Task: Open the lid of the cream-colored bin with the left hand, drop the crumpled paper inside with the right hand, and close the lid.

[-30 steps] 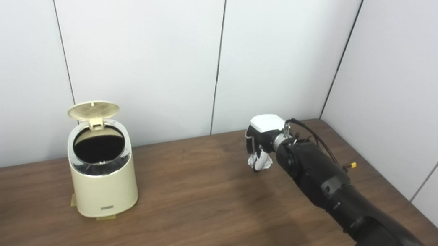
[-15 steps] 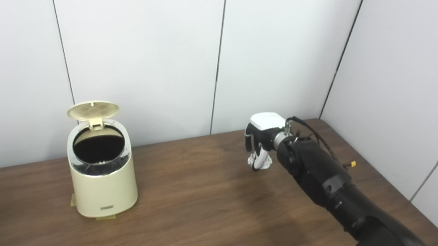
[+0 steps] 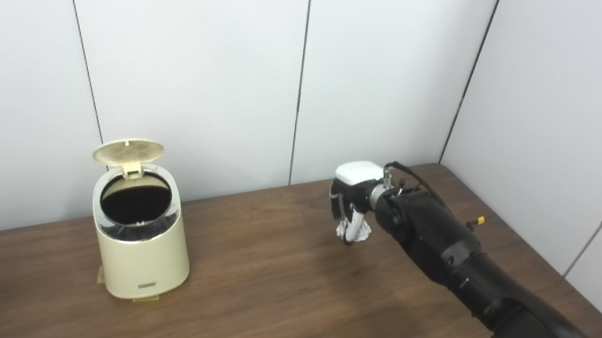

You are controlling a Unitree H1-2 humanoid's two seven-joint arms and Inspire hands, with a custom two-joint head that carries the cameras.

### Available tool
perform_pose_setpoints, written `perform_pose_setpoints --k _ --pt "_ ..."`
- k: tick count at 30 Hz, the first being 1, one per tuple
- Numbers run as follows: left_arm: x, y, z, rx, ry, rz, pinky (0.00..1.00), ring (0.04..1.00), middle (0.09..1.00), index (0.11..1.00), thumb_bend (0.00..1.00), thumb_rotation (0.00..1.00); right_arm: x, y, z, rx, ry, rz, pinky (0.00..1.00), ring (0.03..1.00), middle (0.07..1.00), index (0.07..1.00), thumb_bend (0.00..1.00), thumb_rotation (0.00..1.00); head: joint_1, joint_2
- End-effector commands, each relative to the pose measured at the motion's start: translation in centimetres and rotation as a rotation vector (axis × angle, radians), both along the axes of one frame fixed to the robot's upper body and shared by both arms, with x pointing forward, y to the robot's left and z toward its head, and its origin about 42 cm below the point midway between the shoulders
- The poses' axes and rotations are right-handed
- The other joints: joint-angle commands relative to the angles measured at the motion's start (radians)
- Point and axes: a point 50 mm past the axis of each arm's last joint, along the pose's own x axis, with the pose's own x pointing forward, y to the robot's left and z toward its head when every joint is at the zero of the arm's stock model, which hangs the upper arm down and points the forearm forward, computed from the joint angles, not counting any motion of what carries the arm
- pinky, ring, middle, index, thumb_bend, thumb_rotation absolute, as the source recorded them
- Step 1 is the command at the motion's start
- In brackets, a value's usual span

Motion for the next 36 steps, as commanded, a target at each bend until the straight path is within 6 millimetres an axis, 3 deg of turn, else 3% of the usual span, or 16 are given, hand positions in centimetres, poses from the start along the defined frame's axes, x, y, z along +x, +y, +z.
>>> perform_pose_setpoints --k 1,3,8,15,22,24,25,27,29,36 --pt "0.1 0.1 1.9 0.013 -0.075 -0.003 0.61 0.77 0.78 0.743 0.18 0.85 0.6 -1.4 3.4 -0.021 -0.052 -0.019 0.55 0.626 0.671 0.636 0.89 0.12 -0.001 0.0" --pt "0.1 0.1 1.9 0.009 -0.073 -0.002 0.61 0.767 0.782 0.746 0.18 0.85 0.5 -1.6 3.2 -0.026 -0.044 -0.021 0.54 0.629 0.682 0.682 0.91 0.14 -0.003 0.0" --pt "0.1 0.2 1.8 0.008 -0.076 -0.007 0.61 0.769 0.777 0.741 0.18 0.85 0.3 -1.8 3.0 -0.011 -0.04 -0.035 0.49 0.574 0.643 0.677 0.9 0.16 -0.003 -0.001" --pt "0.1 0.1 1.9 0.002 -0.069 0.001 0.61 0.768 0.773 0.736 0.17 0.83 0.2 -2.0 2.9 0.016 -0.009 -0.028 0.53 0.62 0.683 0.697 0.91 0.16 -0.002 0.001" --pt "0.0 0.1 2.0 0.006 -0.068 0.004 0.61 0.77 0.778 0.739 0.18 0.83 -0.1 -2.0 2.7 0.017 0.001 -0.015 0.53 0.608 0.67 0.687 0.9 0.09 -0.003 0.002" --pt "0.0 0.1 2.0 0.007 -0.068 0.004 0.61 0.768 0.775 0.735 0.18 0.84 0.0 -2.0 2.6 0.004 -0.004 -0.026 0.49 0.566 0.628 0.678 0.86 0.04 -0.003 0.002" --pt "0.0 0.1 2.0 0.006 -0.066 0.002 0.61 0.769 0.776 0.734 0.18 0.84 -0.1 -1.8 2.7 -0.008 -0.016 -0.035 0.42 0.493 0.53 0.616 0.68 0.01 -0.003 0.002" --pt "0.0 0.1 2.1 0.006 -0.069 0.002 0.61 0.77 0.778 0.736 0.18 0.84 -0.2 -1.5 2.7 -0.039 -0.052 -0.04 0.31 0.377 0.437 0.536 0.57 0.0 -0.003 0.002" --pt "0.0 0.1 2.1 0.005 -0.072 0.004 0.6 0.766 0.773 0.732 0.18 0.84 -0.3 -1.3 2.6 -0.05 -0.076 -0.039 0.23 0.296 0.465 0.496 0.54 0.0 -0.003 0.002" --pt "-0.1 0.2 2.1 0.001 -0.073 0.002 0.61 0.768 0.775 0.734 0.19 0.84 -0.4 -0.9 2.7 -0.063 -0.107 -0.029 0.22 0.29 0.472 0.484 0.53 0.0 -0.001 0.007"
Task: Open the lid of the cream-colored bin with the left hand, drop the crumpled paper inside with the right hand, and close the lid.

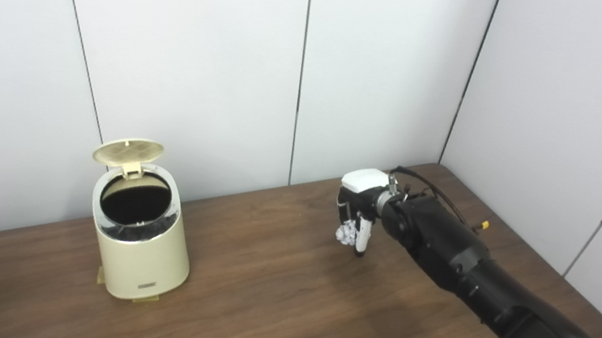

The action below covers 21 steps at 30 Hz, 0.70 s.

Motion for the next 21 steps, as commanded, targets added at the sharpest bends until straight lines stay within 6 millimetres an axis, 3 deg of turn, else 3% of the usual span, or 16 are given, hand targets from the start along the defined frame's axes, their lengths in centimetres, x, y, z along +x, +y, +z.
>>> perform_pose_setpoints --k 1,9,13,17,21 --pt "0.0 0.0 2.1 0.011 -0.087 -0.007 0.61 0.769 0.776 0.735 0.19 0.84 0.7 -0.2 2.9 -0.026 -0.087 -0.012 0.22 0.289 0.472 0.484 0.53 0.0 -0.001 0.001" --pt "0.0 0.0 2.1 0.011 -0.087 -0.004 0.61 0.764 0.77 0.729 0.19 0.84 0.7 0.0 3.4 -0.025 -0.088 0.016 0.28 0.348 0.412 0.495 0.53 0.0 0.003 0.002" --pt "0.0 -0.1 2.1 0.012 -0.088 -0.009 0.61 0.768 0.773 0.729 0.2 0.83 0.6 0.4 4.3 -0.001 -0.104 0.033 0.34 0.403 0.444 0.49 0.53 0.0 0.007 0.003" --pt "0.0 -0.1 2.0 0.017 -0.087 -0.008 0.61 0.765 0.772 0.73 0.19 0.83 0.3 0.8 5.2 0.034 -0.146 0.066 0.33 0.395 0.443 0.49 0.53 0.0 0.013 0.002" --pt "0.0 -0.5 2.0 0.021 -0.086 -0.005 0.61 0.764 0.771 0.729 0.19 0.82 0.2 1.8 7.0 0.067 -0.153 0.118 0.41 0.476 0.512 0.472 0.53 0.0 0.026 0.001"
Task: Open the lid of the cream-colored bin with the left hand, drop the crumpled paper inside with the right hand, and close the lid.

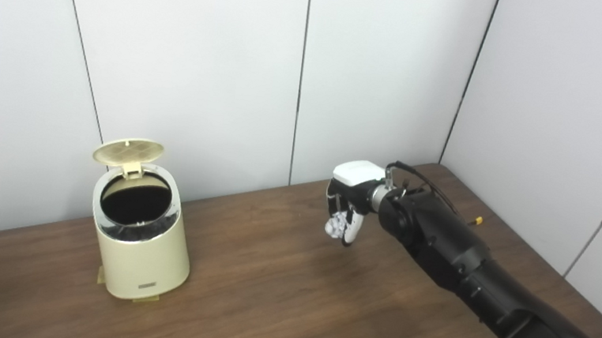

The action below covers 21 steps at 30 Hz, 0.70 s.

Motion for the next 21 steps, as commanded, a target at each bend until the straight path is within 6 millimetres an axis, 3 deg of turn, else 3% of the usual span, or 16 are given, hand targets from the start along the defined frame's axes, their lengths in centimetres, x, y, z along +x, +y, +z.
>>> perform_pose_setpoints --k 1,10,15,17,21 --pt "0.2 -0.5 1.7 0.015 -0.075 -0.005 0.61 0.762 0.769 0.726 0.18 0.82 0.6 0.4 4.9 -0.008 -0.094 0.044 0.42 0.483 0.516 0.471 0.53 0.0 0.003 0.0" --pt "0.3 -1.1 1.7 0.013 -0.083 -0.012 0.64 0.778 0.782 0.736 0.18 0.86 0.2 3.8 9.5 -0.017 -0.153 0.133 0.33 0.388 0.418 0.498 0.53 0.0 0.034 -0.004" --pt "0.3 -1.5 1.7 0.021 -0.082 -0.003 0.66 0.793 0.793 0.746 0.18 0.88 0.0 6.3 11.7 -0.042 -0.175 0.208 0.38 0.424 0.452 0.496 0.53 0.0 0.059 -0.005" --pt "0.3 -1.6 1.7 0.023 -0.083 -0.001 0.68 0.805 0.802 0.753 0.19 0.89 0.0 7.1 12.3 -0.036 -0.175 0.212 0.49 0.47 0.474 0.487 0.53 0.0 0.068 -0.006" --pt "0.4 -2.1 1.6 0.02 -0.09 0.002 0.7 0.824 0.816 0.766 0.19 0.9 -0.4 9.0 13.7 0.003 -0.207 0.299 0.31 0.385 0.442 0.493 0.53 0.0 0.099 -0.007"
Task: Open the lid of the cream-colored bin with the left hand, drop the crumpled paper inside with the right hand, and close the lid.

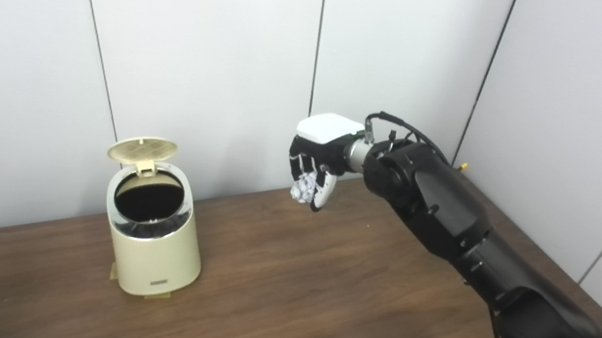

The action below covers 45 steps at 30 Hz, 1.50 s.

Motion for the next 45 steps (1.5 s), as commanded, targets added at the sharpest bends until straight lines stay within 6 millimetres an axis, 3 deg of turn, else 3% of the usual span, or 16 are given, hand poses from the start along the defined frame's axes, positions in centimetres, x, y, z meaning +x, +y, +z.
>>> perform_pose_setpoints --k 1,8,9,13,16,22,33,45 --pt "0.3 -0.5 2.0 0.012 -0.102 -0.006 0.72 0.834 0.823 0.774 0.18 0.91 -0.1 1.1 4.7 0.024 -0.099 0.054 0.3 0.384 0.458 0.506 0.52 0.0 0.006 0.0" --pt "0.4 -1.7 2.0 0.015 -0.12 0.009 0.77 0.858 0.841 0.806 0.16 0.94 -1.0 4.5 7.1 0.024 -0.094 0.157 0.32 0.419 0.49 0.48 0.52 0.0 0.121 0.006" --pt "0.4 -1.9 2.0 0.019 -0.125 0.007 0.8 0.87 0.851 0.82 0.15 0.96 -1.2 4.9 7.4 0.023 -0.096 0.177 0.38 0.46 0.511 0.456 0.52 0.0 0.146 0.009" --pt "1.1 -2.3 1.4 0.008 -0.159 -0.011 0.96 0.971 0.933 0.904 0.17 0.99 -1.9 6.8 8.3 0.025 -0.093 0.213 0.29 0.423 0.493 0.485 0.52 0.0 0.214 0.013" --pt "1.5 -2.7 0.7 0.028 -0.158 0.0 1.0 0.996 0.958 0.935 0.23 1.0 -2.2 7.6 8.4 0.04 -0.096 0.24 0.27 0.424 0.486 0.486 0.52 0.0 0.263 0.013" --pt "2.2 -3.4 -0.8 0.064 -0.134 0.037 0.98 0.995 0.97 0.95 0.24 1.0 -2.5 9.6 8.0 0.065 -0.092 0.303 0.22 0.376 0.454 0.512 0.52 0.0 0.316 0.014" --pt "2.2 -4.4 -0.7 0.066 -0.139 0.062 0.89 0.96 0.944 0.936 0.23 1.0 -1.9 12.2 7.5 0.091 -0.077 0.421 0.27 0.391 0.474 0.507 0.52 0.0 0.353 -0.001" --pt "1.8 -5.2 -0.4 0.068 -0.149 0.076 0.87 0.94 0.93 0.921 0.22 1.0 -0.5 13.6 5.5 0.104 -0.107 0.424 0.21 0.36 0.444 0.521 0.51 0.0 0.375 -0.007"
